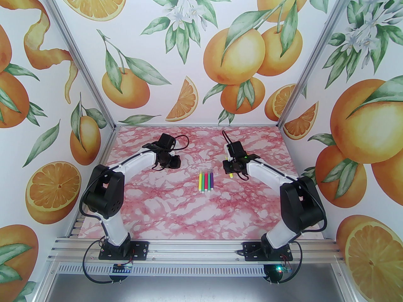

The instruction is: Open the pen caps

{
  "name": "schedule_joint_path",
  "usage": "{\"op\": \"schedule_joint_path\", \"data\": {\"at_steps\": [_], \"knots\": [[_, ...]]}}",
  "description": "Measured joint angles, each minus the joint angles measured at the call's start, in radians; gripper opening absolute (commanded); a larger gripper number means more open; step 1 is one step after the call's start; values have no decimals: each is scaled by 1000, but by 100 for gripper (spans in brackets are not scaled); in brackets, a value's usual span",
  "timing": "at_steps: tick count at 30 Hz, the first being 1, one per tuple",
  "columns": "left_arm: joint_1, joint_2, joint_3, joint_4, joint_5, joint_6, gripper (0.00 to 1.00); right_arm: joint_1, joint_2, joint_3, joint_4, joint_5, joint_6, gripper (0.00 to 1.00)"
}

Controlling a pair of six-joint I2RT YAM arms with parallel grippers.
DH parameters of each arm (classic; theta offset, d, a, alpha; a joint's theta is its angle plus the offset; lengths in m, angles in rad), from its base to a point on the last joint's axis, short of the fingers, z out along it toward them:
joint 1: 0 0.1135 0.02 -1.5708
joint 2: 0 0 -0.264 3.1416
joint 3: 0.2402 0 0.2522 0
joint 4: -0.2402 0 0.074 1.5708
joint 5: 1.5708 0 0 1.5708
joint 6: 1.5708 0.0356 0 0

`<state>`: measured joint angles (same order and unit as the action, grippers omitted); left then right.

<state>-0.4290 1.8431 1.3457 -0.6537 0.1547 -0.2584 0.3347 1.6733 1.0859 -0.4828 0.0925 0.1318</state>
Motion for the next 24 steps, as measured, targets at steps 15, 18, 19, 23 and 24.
{"op": "schedule_joint_path", "data": {"at_steps": [15,18,19,23,24], "knots": [[-5,124,57,-71,-122,15,0,-47,88,63,-23,66,-27,0],[-5,145,74,-85,-142,26,0,-55,88,63,-23,66,-34,0],[-5,151,82,-88,-149,28,0,-58,89,64,-23,66,-37,0],[-5,172,100,-90,-174,31,0,-70,95,66,-23,66,-48,0],[-5,176,102,-93,-182,31,0,-74,101,69,-23,65,-51,0]]}}
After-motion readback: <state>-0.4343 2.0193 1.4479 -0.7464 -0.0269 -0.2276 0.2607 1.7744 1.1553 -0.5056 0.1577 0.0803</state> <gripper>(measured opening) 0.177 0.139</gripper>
